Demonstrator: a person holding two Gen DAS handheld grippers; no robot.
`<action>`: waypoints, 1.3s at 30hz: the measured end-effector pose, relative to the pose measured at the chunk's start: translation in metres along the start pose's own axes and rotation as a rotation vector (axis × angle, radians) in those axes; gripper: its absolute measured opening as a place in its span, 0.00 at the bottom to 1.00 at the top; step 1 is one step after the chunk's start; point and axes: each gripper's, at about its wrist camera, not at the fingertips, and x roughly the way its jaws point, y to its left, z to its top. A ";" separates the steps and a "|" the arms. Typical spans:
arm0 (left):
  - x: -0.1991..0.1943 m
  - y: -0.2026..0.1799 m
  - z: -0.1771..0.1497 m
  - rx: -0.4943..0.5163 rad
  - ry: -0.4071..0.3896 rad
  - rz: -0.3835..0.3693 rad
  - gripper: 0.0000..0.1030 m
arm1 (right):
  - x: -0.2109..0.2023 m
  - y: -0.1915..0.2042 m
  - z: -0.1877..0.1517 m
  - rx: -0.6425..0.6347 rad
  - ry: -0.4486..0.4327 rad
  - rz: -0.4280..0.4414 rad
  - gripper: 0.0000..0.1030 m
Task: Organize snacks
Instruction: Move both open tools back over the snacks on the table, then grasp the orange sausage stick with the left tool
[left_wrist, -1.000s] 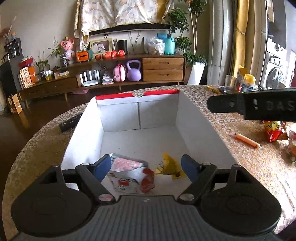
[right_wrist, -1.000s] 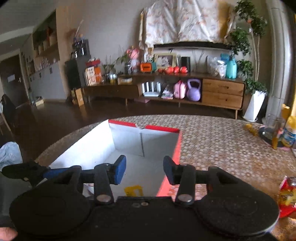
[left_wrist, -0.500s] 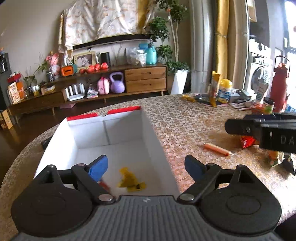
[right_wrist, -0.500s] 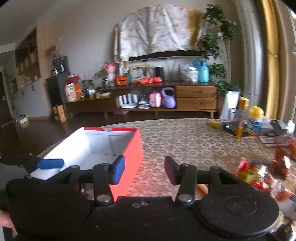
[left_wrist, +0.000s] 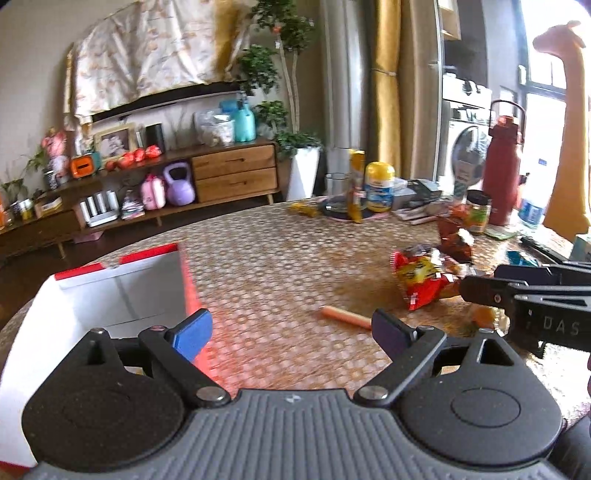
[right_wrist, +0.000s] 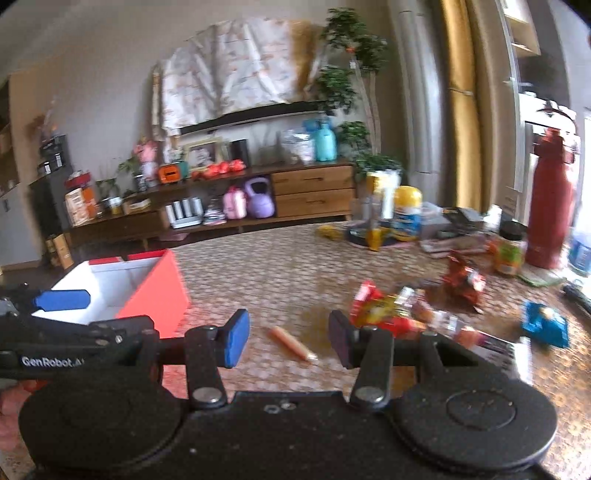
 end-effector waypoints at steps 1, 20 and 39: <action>0.003 -0.005 0.000 0.006 0.001 -0.010 0.91 | -0.001 -0.007 -0.002 0.005 0.001 -0.012 0.46; 0.074 -0.067 -0.005 0.082 0.091 -0.077 0.91 | 0.004 -0.073 -0.032 0.074 0.045 -0.122 0.46; 0.154 -0.091 -0.012 0.052 0.158 -0.047 0.91 | 0.024 -0.110 -0.047 0.131 0.095 -0.141 0.46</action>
